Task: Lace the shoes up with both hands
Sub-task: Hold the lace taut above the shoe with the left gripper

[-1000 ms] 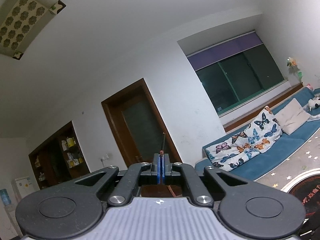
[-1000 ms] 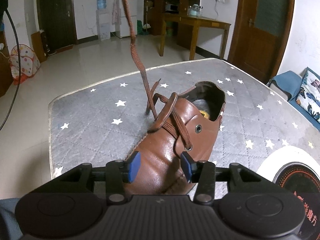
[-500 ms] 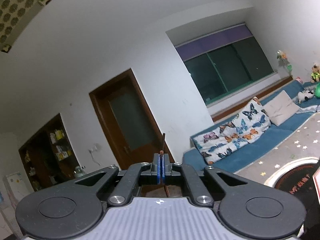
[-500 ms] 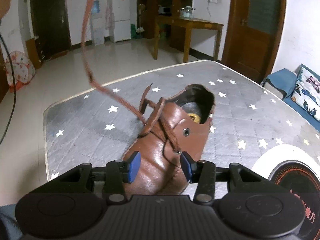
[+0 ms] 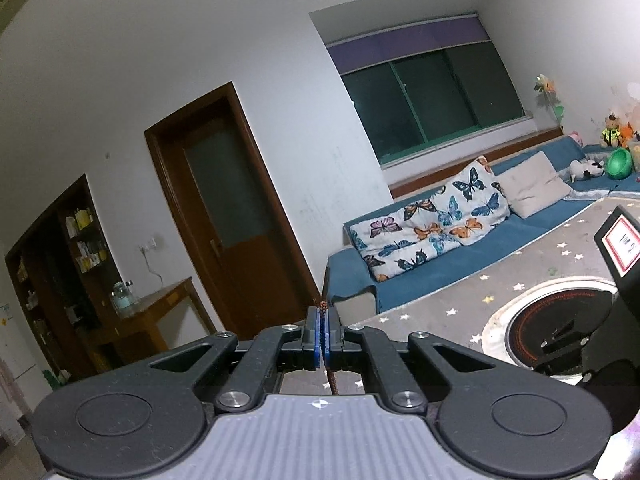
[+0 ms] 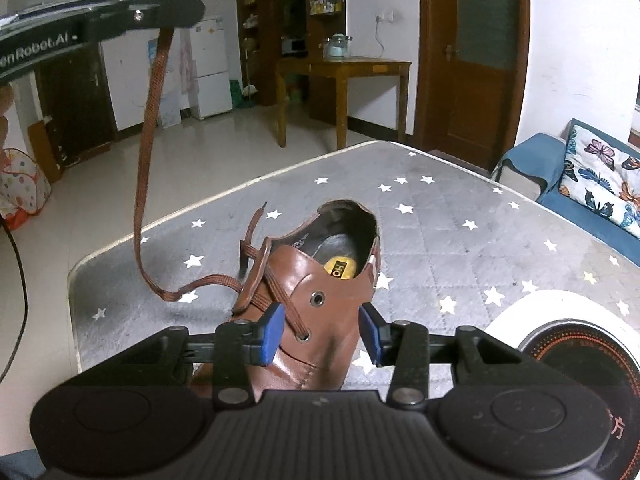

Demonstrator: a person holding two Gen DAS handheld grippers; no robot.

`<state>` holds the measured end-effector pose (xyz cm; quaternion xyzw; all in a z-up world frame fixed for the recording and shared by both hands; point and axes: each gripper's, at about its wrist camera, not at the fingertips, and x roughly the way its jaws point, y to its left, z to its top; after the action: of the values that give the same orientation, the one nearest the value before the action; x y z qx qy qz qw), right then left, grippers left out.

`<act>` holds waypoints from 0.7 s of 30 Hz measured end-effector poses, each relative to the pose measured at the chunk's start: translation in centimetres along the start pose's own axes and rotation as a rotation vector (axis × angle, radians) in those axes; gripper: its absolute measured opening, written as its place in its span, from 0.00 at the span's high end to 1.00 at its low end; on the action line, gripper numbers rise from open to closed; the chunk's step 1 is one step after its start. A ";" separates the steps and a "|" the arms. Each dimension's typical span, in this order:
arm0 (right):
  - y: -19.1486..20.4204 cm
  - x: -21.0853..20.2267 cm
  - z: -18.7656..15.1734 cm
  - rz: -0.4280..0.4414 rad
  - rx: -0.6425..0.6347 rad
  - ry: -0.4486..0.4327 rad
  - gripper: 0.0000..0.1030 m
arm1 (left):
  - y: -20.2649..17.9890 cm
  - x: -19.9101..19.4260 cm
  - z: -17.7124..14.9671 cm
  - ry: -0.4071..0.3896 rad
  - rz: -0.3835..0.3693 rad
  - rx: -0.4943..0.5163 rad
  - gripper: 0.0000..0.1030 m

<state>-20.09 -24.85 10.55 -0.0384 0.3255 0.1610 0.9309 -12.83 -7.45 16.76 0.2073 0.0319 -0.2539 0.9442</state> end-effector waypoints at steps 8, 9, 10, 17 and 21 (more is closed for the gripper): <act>3.3 -0.5 -1.8 0.101 -0.095 0.061 0.53 | 0.3 0.0 -0.3 0.009 0.002 -0.012 0.98; 3.6 -0.5 -2.0 0.113 -0.099 0.065 0.49 | 0.3 0.0 -0.4 0.008 0.003 -0.013 0.98; 4.0 -0.6 -2.2 0.124 -0.104 0.068 0.47 | 0.3 -0.1 -0.4 0.008 0.003 -0.012 0.98; 6.4 0.6 -3.4 0.111 -0.149 0.095 0.44 | -0.2 -0.3 -1.0 0.016 -0.022 0.000 0.98; 6.3 1.1 -4.1 0.074 -0.171 0.107 0.44 | -0.7 -0.2 -1.6 0.032 -0.043 0.009 0.98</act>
<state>-23.77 -19.37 6.89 -0.1143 0.3609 0.2200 0.8990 -13.31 -7.22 15.08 0.2146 0.0502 -0.2710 0.9370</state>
